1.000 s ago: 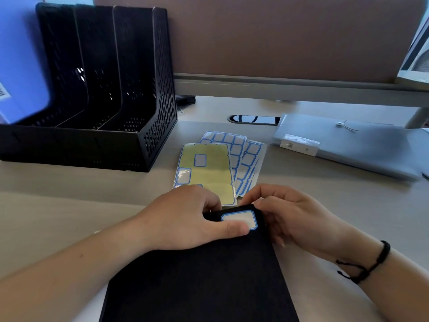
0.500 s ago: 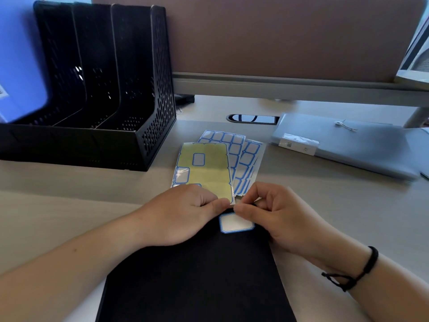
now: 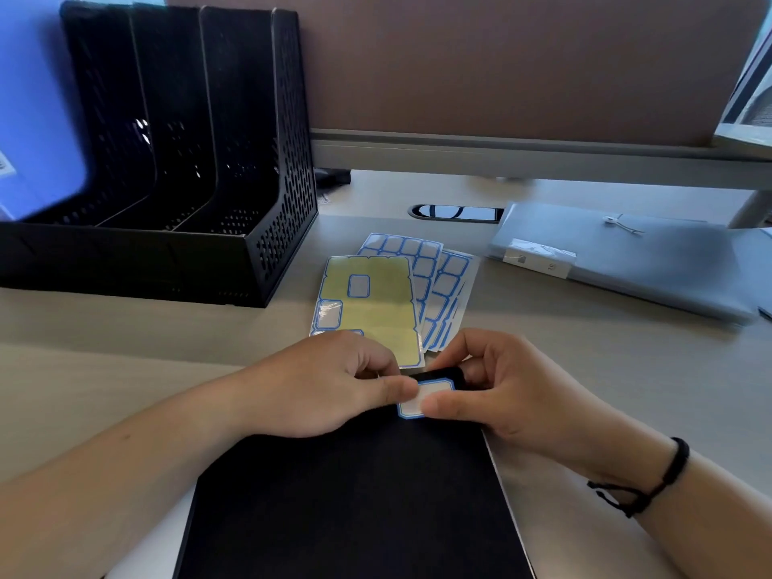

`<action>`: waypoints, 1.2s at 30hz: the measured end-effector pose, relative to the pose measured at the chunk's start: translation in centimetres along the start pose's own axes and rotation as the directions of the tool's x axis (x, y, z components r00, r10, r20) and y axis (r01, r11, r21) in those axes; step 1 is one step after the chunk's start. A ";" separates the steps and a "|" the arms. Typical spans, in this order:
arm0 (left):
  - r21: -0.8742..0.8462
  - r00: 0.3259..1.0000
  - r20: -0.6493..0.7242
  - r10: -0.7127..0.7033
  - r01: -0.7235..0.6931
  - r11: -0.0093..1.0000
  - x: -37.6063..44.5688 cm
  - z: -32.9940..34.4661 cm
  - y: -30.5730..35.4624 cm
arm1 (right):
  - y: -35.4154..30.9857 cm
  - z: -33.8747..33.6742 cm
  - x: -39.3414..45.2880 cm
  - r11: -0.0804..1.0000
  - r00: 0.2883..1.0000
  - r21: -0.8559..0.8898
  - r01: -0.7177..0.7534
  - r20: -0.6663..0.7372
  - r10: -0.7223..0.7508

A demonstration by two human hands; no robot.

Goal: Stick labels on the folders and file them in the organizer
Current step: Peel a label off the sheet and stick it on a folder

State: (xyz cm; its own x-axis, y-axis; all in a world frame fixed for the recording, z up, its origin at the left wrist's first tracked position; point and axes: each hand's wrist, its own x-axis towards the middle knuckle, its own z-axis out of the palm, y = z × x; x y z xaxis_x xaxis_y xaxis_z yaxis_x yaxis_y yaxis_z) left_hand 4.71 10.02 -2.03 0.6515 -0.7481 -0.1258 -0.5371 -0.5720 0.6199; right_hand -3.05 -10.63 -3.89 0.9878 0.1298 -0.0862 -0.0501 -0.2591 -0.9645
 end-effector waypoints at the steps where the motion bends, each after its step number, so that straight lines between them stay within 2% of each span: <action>1: 0.004 1.000 -0.011 -0.004 0.005 1.000 0.1 0.1 -0.1 | 0.1 0.1 0.1 1.000 1.000 0.017 -0.001 -0.015 0.001; 10: -0.053 0.997 -0.060 -0.039 0.035 0.998 0.1 0.1 0.0 | 0.2 0.3 0.2 0.998 0.993 0.063 -0.024 -0.114 0.031; 12: -0.098 0.996 -0.080 -0.046 0.038 0.994 0.1 0.2 0.1 | 0.0 0.7 0.3 1.000 0.990 0.003 0.012 -0.140 -0.012; 15: -0.128 0.990 -0.103 -0.097 0.084 0.988 -0.1 0.2 0.5 | -0.1 1.1 0.3 0.997 0.986 -0.080 -0.007 -0.167 -0.006; 19: -0.059 0.991 -0.092 -0.092 0.087 0.994 -0.2 0.1 0.7 | 0.2 1.0 0.4 0.993 0.978 -0.114 -0.013 -0.208 -0.011; 22: -0.005 0.998 -0.060 -0.034 0.033 0.999 -0.1 0.1 0.8 | 0.1 1.1 0.6 0.992 0.979 -0.125 -0.022 -0.204 -0.004; 24: 0.024 0.997 -0.058 -0.054 0.055 0.998 -0.1 0.1 0.7 | -0.2 1.1 0.5 0.996 0.979 -0.091 -0.012 -0.204 -0.007; 28: 0.136 0.992 -0.112 -0.063 0.078 0.988 0.0 0.7 0.3 | -0.6 0.8 0.3 0.998 0.984 0.066 -0.014 -0.178 0.026; 32: 0.168 0.983 -0.183 -0.012 0.044 0.985 0.3 0.9 0.1 | -0.2 0.5 0.0 0.997 0.995 -0.069 0.040 -0.086 -0.046; 36: 0.159 0.983 -0.185 -0.012 0.042 0.986 0.4 0.9 0.0 | 0.2 0.5 0.3 0.998 0.997 -0.053 0.023 -0.078 -0.027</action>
State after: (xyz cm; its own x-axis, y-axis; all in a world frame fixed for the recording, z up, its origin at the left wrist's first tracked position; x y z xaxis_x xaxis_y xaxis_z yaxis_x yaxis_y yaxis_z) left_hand 4.51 9.48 -2.77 0.7457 -0.6661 0.0117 -0.5875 -0.6493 0.4830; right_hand -2.84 -10.19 -4.24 0.9972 0.0620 -0.0408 -0.0199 -0.3061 -0.9518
